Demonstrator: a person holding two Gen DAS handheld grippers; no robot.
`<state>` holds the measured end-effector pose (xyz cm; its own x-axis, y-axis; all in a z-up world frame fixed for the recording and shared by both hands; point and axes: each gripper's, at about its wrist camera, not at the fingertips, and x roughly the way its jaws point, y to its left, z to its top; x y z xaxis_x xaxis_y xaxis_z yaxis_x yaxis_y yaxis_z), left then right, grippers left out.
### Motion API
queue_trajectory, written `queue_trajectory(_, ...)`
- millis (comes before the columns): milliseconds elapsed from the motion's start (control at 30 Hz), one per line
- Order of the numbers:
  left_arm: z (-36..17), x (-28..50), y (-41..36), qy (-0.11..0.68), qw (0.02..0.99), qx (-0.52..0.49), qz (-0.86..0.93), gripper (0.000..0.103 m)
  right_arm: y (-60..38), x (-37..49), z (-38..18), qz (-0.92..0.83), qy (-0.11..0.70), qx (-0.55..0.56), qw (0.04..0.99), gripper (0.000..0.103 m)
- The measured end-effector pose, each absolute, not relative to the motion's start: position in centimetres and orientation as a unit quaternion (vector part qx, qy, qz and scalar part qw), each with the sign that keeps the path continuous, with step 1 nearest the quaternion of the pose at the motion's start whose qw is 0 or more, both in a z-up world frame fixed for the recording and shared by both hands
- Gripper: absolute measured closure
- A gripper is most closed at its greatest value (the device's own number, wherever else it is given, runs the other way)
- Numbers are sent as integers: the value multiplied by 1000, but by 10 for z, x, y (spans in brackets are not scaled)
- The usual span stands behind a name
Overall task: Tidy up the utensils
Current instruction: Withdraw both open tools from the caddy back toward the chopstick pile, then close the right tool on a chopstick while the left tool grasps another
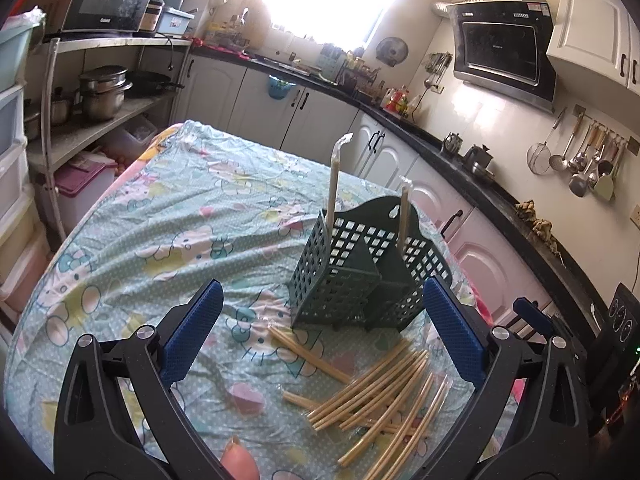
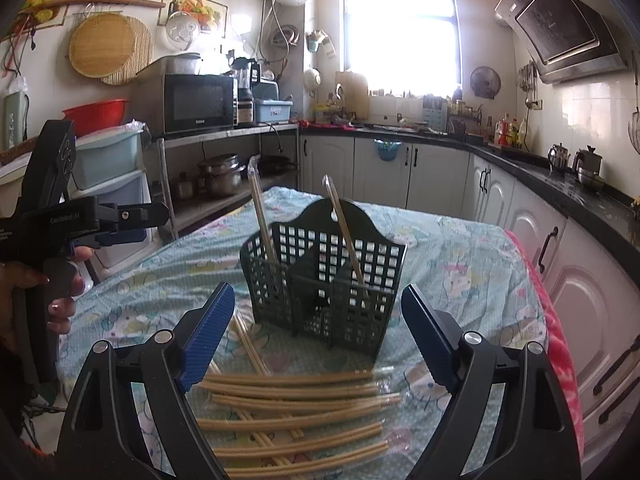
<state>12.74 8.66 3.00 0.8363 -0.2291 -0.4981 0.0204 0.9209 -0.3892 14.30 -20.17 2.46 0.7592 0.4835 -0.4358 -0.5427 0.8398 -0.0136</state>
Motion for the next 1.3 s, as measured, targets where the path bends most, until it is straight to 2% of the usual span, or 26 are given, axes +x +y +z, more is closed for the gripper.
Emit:
queue_trajectory(900,-36,146,49,372,910,-166,-78,11,-251,153,-54,197,337,-53,919,21)
queue_trajectory(1200,-60,171,52,414,887,-192,-69,11,-265,177,-79,175,399,-17,900,35)
queue_trajectory(1300,-66,179,56,423,881,-202,-64,23,-270,187,-89,173,423,8,889,42)
